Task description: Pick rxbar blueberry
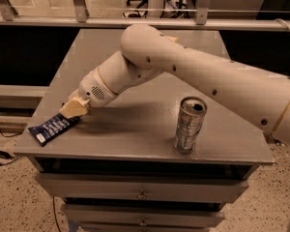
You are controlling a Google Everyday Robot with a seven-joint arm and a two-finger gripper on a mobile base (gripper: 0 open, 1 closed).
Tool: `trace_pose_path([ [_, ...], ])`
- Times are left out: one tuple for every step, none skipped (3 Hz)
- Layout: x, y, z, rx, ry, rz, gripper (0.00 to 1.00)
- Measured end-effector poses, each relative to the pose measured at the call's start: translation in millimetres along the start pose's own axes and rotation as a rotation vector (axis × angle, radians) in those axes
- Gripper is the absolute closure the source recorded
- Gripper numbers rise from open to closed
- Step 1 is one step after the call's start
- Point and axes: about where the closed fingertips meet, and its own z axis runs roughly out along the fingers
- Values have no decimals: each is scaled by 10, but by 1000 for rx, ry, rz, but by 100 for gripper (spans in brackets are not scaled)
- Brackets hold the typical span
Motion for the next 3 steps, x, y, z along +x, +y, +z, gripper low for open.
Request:
trace_pose_path([
  [0,0,-1,0,0,0,100],
  [0,1,-1,0,0,0,100],
  [-1,1,-2,0,0,0,100],
])
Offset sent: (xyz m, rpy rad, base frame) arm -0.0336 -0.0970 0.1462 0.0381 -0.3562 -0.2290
